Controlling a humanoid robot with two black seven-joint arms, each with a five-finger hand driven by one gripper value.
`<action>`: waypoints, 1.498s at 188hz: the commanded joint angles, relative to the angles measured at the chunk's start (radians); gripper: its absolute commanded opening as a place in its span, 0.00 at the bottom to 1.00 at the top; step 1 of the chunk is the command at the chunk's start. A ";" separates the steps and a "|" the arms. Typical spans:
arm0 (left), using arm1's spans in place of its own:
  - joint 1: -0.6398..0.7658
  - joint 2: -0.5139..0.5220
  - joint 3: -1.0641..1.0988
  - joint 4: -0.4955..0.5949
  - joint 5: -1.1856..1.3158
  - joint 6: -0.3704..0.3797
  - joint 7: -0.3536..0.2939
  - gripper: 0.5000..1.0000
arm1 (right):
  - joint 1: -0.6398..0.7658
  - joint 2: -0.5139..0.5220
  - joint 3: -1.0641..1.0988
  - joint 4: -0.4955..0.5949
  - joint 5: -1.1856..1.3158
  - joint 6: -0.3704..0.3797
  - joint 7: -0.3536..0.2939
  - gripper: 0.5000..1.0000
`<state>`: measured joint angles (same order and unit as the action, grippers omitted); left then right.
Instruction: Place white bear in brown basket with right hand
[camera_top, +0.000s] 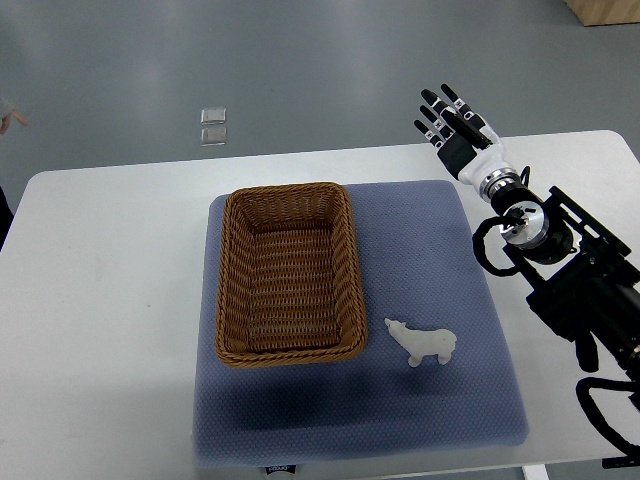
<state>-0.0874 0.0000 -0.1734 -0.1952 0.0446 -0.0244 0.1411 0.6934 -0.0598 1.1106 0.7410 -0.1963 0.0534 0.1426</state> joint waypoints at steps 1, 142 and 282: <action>0.000 0.000 0.000 -0.001 0.000 0.000 -0.001 1.00 | 0.000 0.000 0.000 0.000 0.000 0.000 0.000 0.85; 0.000 0.000 0.000 0.000 0.000 0.000 0.000 1.00 | 0.038 -0.087 -0.141 0.107 -0.155 0.029 -0.014 0.85; 0.000 0.000 0.000 -0.007 0.001 -0.002 0.000 1.00 | 0.761 -0.686 -1.190 0.570 -0.299 0.511 -0.512 0.85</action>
<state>-0.0877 0.0000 -0.1734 -0.1994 0.0462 -0.0260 0.1411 1.4001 -0.7007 -0.0265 1.2066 -0.5691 0.5033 -0.3013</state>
